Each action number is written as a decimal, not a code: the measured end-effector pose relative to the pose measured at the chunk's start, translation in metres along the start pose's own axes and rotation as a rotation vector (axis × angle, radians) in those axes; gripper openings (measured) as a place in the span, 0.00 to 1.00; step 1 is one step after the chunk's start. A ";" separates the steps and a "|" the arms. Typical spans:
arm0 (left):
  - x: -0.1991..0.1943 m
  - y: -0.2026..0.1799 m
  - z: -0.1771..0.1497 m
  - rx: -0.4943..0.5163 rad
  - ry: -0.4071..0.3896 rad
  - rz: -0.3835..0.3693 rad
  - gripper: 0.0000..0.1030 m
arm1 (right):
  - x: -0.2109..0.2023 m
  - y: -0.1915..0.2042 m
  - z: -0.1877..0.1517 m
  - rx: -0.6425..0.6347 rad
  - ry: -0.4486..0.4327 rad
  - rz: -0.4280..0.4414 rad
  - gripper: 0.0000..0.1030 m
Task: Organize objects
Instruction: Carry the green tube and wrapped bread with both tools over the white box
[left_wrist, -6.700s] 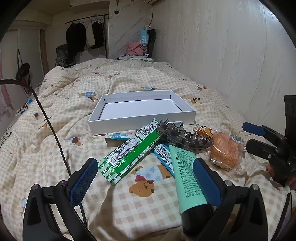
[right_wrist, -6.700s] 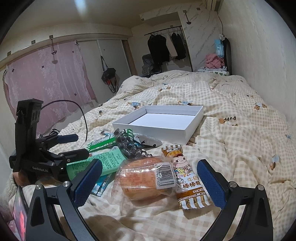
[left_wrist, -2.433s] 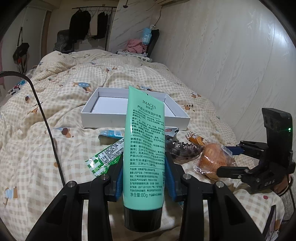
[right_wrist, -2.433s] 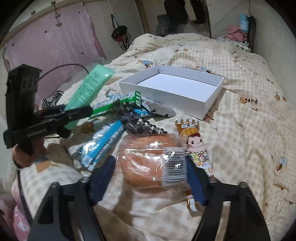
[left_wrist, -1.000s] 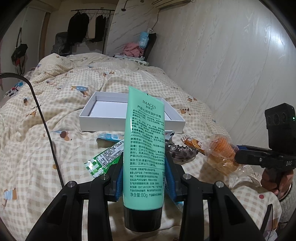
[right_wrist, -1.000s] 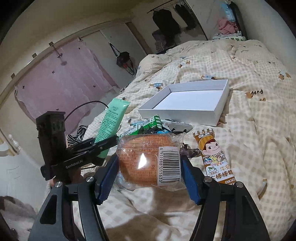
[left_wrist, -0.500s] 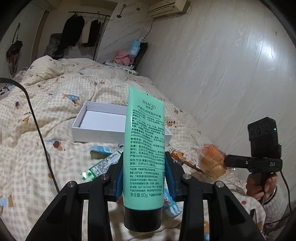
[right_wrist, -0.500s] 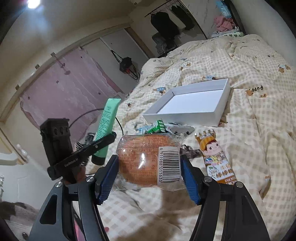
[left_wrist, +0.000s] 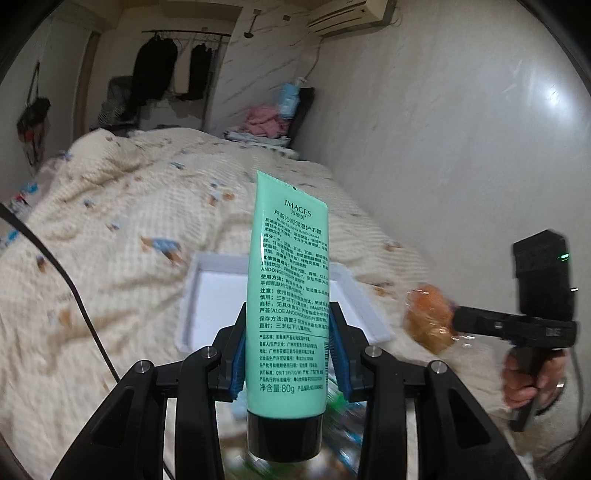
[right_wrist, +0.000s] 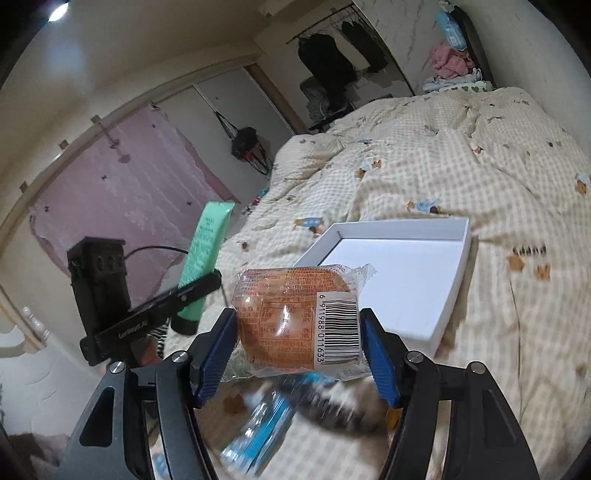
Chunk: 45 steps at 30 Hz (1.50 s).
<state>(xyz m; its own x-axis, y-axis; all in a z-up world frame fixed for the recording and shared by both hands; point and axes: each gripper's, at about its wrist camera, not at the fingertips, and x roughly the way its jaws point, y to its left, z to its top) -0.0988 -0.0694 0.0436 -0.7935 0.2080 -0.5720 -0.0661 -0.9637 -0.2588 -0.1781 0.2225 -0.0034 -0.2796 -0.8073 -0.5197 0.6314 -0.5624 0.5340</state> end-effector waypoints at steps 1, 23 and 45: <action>0.013 0.007 0.006 -0.012 0.015 -0.010 0.40 | 0.005 -0.002 0.006 -0.004 -0.004 -0.018 0.65; 0.154 0.052 0.013 0.087 0.141 0.281 0.40 | 0.085 -0.071 0.018 0.065 0.114 -0.234 0.65; 0.167 0.039 -0.037 0.104 0.410 0.249 0.37 | 0.105 -0.064 0.003 -0.077 0.197 -0.351 0.65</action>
<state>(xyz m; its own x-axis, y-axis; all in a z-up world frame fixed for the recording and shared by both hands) -0.2119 -0.0659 -0.0909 -0.4903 -0.0021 -0.8715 0.0191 -0.9998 -0.0083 -0.2504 0.1727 -0.0902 -0.3488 -0.5148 -0.7832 0.5764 -0.7767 0.2539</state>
